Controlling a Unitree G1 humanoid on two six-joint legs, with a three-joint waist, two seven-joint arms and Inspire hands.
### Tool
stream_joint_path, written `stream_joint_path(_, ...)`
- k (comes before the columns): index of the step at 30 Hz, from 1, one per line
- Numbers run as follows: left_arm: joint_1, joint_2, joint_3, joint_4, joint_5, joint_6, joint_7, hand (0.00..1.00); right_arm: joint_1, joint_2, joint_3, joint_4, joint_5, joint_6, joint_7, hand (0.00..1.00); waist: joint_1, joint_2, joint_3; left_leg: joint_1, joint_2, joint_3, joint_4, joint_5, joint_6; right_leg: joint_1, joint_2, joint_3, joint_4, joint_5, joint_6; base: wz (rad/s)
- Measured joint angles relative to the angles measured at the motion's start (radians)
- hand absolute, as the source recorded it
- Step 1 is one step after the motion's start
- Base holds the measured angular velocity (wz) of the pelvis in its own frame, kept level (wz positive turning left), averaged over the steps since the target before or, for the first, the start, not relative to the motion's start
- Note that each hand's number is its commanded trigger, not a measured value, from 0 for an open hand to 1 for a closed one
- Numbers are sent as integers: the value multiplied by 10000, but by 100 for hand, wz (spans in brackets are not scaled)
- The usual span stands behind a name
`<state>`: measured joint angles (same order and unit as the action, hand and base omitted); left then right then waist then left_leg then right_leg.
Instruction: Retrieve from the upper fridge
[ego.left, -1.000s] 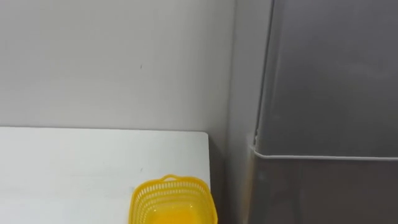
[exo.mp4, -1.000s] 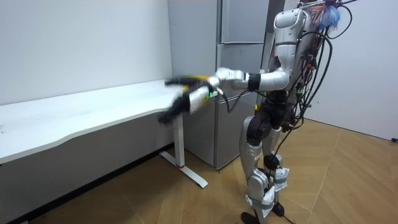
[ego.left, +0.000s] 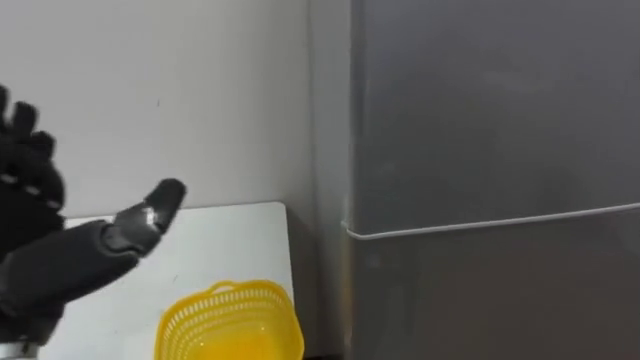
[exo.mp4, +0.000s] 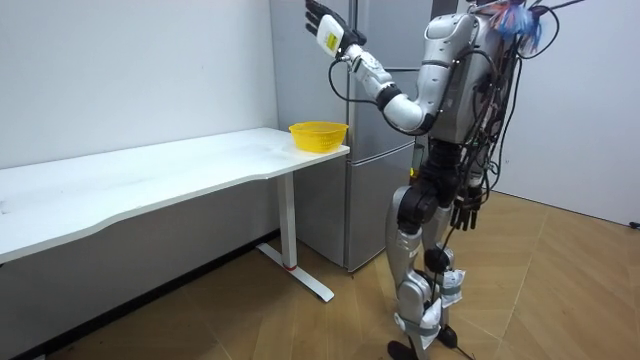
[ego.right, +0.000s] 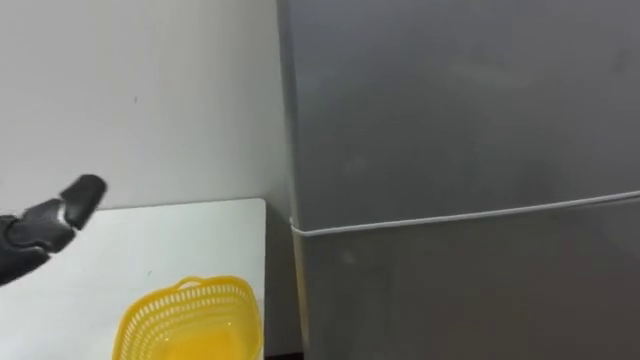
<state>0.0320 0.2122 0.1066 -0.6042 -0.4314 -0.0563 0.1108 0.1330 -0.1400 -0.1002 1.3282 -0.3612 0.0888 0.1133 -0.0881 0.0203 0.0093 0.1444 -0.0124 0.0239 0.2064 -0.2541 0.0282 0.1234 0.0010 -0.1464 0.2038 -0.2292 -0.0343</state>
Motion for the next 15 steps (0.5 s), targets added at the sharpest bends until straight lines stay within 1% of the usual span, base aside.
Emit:
stream_joint_path(2,-221,0,-182,4,4,317,-833,0,-29,-65,0,-6,-26,3,31,0,-15,125,-3,1,1,42,-4,0,0,-18,6,65,2,0,1,-8)
stream_joint_path(3,-251,1,-221,4,6,375,-1017,0,-33,-88,-4,-4,-43,4,48,0,-44,154,-10,2,1,50,-8,0,-1,-19,5,68,-2,0,1,-4)
stream_joint_path(4,-279,0,-306,2,10,490,-1316,0,-44,-122,-5,-4,-105,5,82,0,-130,201,-37,6,1,85,-20,1,-2,-19,6,67,-6,-3,1,-3)
stream_joint_path(5,-285,0,-336,6,6,601,-1640,0,-93,-138,-8,5,-149,6,94,0,-182,220,-45,24,1,160,-24,2,-4,-19,15,101,-7,-6,-4,-5)
stream_joint_path(8,-287,0,-471,25,-100,825,-2281,0,-202,-191,-4,22,-139,-5,91,0,-279,216,-42,62,13,176,-47,3,-6,2,36,144,-10,-11,-13,-7)
stream_joint_path(12,-286,4,-761,30,-104,1000,-2875,0,-286,-242,-3,38,-132,0,58,0,-414,204,-34,58,17,241,-80,3,-6,-32,36,185,-22,-12,-12,-2)
stream_joint_path(15,-286,4,-802,32,-105,1018,-3202,0,-352,-242,-2,46,-131,-2,-1,0,-450,203,-34,59,23,303,-78,3,-6,-59,36,310,-16,-15,-6,-9)
